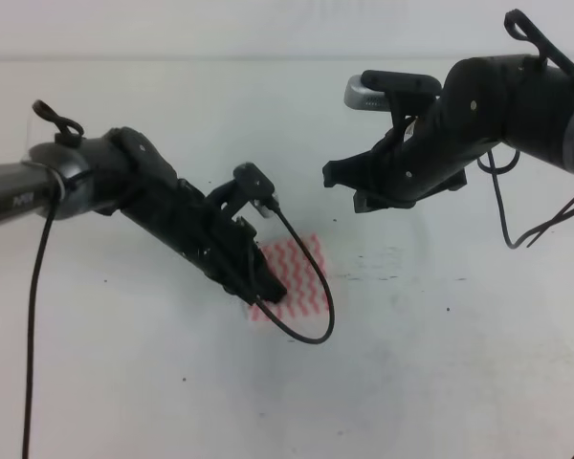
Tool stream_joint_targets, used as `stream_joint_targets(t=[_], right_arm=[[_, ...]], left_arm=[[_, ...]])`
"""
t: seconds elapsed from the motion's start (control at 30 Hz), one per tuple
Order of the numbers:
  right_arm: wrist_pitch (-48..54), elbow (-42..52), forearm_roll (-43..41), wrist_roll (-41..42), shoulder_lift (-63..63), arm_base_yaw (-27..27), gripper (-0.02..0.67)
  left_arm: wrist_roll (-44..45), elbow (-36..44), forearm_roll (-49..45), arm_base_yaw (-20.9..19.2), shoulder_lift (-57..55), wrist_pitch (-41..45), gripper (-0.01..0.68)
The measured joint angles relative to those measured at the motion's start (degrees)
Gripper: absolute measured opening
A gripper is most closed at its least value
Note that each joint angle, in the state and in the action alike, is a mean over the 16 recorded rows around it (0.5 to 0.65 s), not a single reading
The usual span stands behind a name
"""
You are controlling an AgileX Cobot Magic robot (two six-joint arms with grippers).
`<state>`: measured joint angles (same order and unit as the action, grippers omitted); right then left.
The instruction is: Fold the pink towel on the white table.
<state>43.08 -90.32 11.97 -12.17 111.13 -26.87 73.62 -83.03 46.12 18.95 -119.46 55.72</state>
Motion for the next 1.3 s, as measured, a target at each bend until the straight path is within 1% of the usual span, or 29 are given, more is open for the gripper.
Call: stream_joint_targets(t=[0.33, 0.57, 0.8, 1.3], right_arm=[[-0.81, 0.04, 0.35, 0.05, -0.30, 0.01, -0.018], [-1.04, 0.04, 0.66, 0.10, -0.30, 0.01, -0.018], [-1.13, 0.01, 0.79, 0.15, -0.12, 0.00, -0.018], [-1.41, -0.01, 0.85, 0.22, 0.06, 0.00, -0.018]], left_arm=[[-4.04, 0.04, -2.63, 0.04, 2.70, 1.51, -0.004], [-7.01, 0.09, -5.28, 0.03, 1.30, 2.76, -0.004], [-7.40, 0.06, -6.61, 0.03, 0.21, 2.08, -0.005], [-6.13, -0.62, -7.15, 0.04, 1.03, -7.00, -0.005]])
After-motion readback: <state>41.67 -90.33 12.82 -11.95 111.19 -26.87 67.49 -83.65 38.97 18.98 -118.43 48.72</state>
